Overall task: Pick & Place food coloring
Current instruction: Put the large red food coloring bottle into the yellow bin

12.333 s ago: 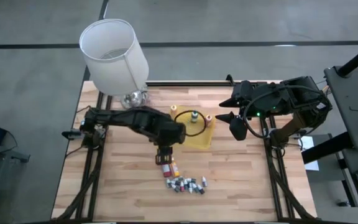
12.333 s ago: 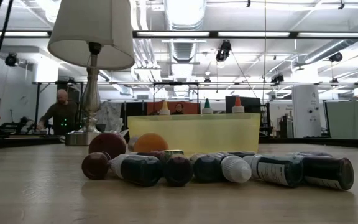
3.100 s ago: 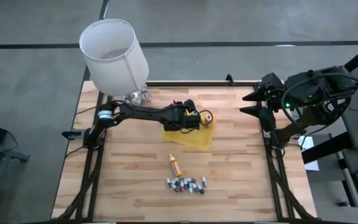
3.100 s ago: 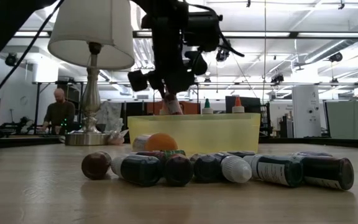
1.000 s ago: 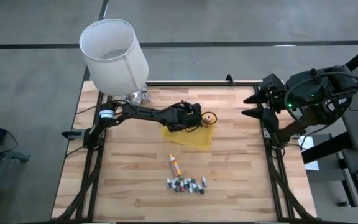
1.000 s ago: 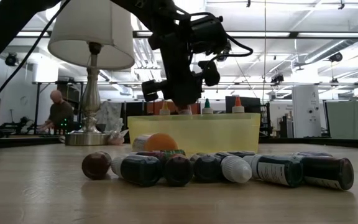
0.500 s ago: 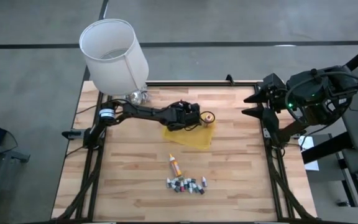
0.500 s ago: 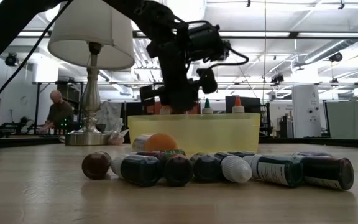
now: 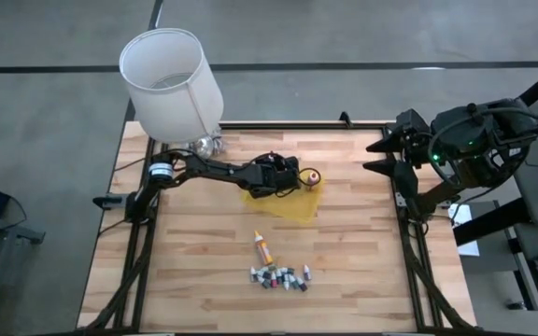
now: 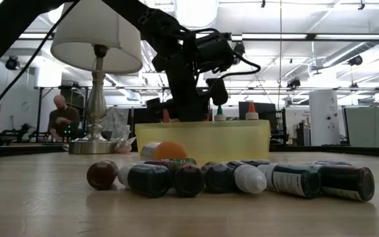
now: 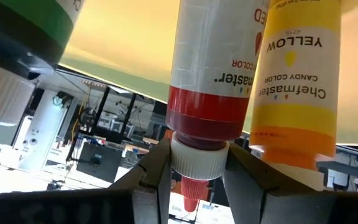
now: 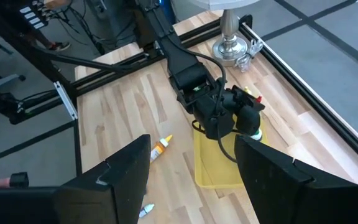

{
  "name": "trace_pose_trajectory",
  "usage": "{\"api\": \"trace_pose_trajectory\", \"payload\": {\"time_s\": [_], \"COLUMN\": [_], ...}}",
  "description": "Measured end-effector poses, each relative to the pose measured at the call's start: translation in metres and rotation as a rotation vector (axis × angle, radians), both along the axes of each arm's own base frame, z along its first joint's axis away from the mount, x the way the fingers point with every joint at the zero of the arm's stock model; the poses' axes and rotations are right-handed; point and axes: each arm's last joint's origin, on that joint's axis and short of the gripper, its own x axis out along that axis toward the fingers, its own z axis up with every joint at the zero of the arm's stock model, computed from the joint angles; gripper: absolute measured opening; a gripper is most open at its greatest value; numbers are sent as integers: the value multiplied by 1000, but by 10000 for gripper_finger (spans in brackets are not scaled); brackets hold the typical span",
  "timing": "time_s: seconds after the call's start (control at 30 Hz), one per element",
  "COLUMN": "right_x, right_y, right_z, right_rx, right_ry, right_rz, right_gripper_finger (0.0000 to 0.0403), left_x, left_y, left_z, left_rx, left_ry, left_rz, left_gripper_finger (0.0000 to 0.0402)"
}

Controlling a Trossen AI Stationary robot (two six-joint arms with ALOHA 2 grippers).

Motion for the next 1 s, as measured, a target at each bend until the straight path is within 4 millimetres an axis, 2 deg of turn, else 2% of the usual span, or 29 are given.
{"api": "trace_pose_trajectory", "payload": {"time_s": [0.3,0.87,1.0], "right_x": [0,5,5], "right_y": [0,1,1], "right_z": [0,-2,-2], "right_rx": [-3,-27,-27], "right_ry": [0,15,15], "right_rz": [2,18,18], "right_gripper_finger": [224,224,224], "left_x": [2,3,6], "left_y": [-2,-2,-2], "left_z": [1,0,6], "left_rx": [-12,-41,-53], "left_ry": [-39,-48,-77], "left_rz": [-6,-18,-22], "left_gripper_finger": [122,128,129]}}
